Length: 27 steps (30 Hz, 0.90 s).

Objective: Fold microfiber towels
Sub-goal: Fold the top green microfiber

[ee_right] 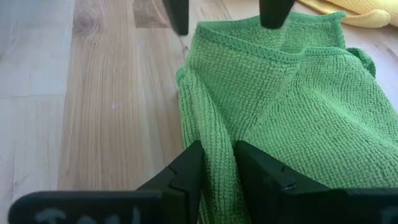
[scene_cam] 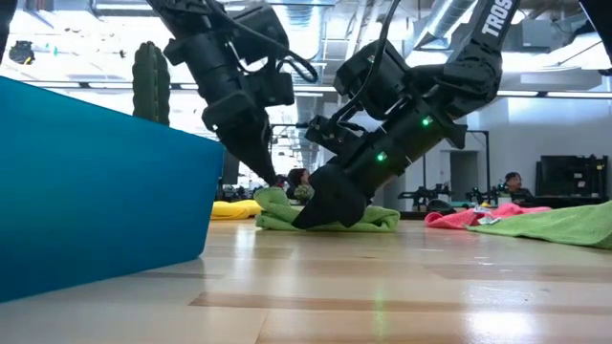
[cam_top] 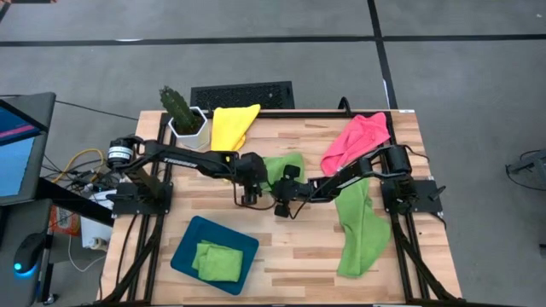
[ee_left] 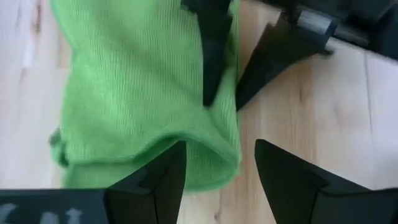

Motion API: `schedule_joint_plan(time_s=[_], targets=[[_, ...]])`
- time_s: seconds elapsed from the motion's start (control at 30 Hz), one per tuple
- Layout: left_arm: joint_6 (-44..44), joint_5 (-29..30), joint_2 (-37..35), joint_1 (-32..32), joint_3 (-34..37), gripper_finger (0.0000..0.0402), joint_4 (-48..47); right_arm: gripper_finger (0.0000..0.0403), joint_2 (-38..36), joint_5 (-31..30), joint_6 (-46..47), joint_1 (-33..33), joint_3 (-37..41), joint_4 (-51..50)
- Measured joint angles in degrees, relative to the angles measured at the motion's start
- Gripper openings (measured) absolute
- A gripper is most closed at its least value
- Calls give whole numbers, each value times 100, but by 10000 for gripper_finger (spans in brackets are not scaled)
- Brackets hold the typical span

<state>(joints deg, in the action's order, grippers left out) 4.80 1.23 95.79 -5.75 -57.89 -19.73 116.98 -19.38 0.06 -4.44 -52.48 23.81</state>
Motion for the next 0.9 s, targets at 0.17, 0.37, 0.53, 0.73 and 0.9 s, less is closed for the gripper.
schedule_joint_plan(time_s=[0.17,0.37,0.53,0.73,0.9], targets=[[-100,-157,94,-89,3,185,-11,123,1,-2,-5,-3,5,33],[-241,-397,212,-127,1,185,128,123,2,-1,-5,-1,5,53],[-258,-394,256,-145,-3,179,149,123,3,2,-5,-1,5,68],[-228,-395,374,-147,-2,125,346,123,3,3,-5,-1,3,71],[-26,-352,374,-147,-17,73,472,123,3,2,-5,-1,3,65]])
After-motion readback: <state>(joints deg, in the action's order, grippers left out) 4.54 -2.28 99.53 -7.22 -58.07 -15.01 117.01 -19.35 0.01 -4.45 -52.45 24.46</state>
